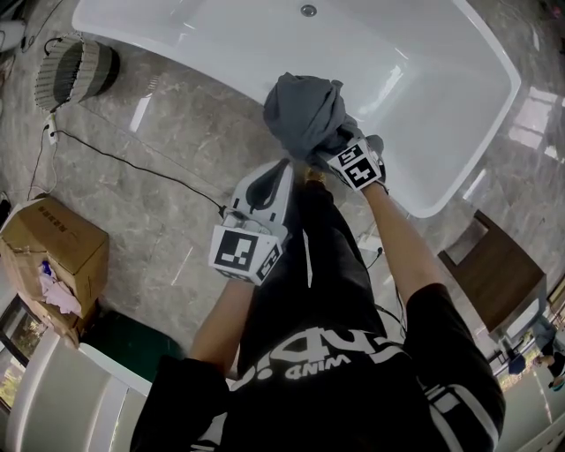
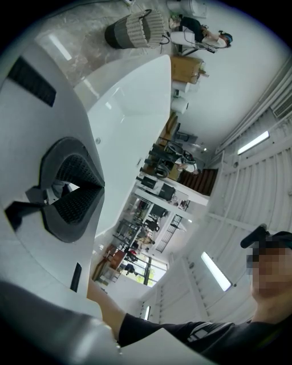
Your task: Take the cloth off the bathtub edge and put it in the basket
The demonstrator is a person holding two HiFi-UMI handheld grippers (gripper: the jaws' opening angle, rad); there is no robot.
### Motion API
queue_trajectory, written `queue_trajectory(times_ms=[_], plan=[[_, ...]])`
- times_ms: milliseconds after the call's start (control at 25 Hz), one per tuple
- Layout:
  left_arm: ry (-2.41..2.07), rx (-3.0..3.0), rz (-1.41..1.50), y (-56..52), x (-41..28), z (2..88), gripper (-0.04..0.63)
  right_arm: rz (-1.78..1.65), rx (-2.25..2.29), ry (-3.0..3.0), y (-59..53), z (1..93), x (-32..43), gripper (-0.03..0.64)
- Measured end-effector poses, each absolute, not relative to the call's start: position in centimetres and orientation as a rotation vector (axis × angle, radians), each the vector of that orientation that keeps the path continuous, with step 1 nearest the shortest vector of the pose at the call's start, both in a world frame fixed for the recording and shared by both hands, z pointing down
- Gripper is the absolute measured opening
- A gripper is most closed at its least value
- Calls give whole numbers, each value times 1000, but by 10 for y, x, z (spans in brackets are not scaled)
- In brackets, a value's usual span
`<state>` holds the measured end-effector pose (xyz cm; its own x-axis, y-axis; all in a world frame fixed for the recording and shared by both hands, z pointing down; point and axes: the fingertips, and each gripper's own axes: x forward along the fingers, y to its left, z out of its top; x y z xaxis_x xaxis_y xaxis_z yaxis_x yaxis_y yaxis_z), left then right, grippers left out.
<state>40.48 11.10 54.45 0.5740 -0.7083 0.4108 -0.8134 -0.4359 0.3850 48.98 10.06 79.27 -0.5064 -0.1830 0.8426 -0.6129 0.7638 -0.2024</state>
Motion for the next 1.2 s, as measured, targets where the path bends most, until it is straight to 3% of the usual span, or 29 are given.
queue_trajectory(times_ms=[680, 760, 840, 1200], plan=[[-1228, 2249, 247, 106, 404, 542, 12, 581, 601, -2109, 101, 771, 494, 211], [-1228, 2247, 248, 107, 404, 543, 12, 602, 634, -2139, 100, 764, 497, 186], [-1228, 2249, 247, 107, 406, 543, 12, 630, 675, -2166, 98, 756, 500, 92], [-1253, 2272, 228, 98, 407, 526, 12, 611, 696, -2204, 93, 725, 498, 83]])
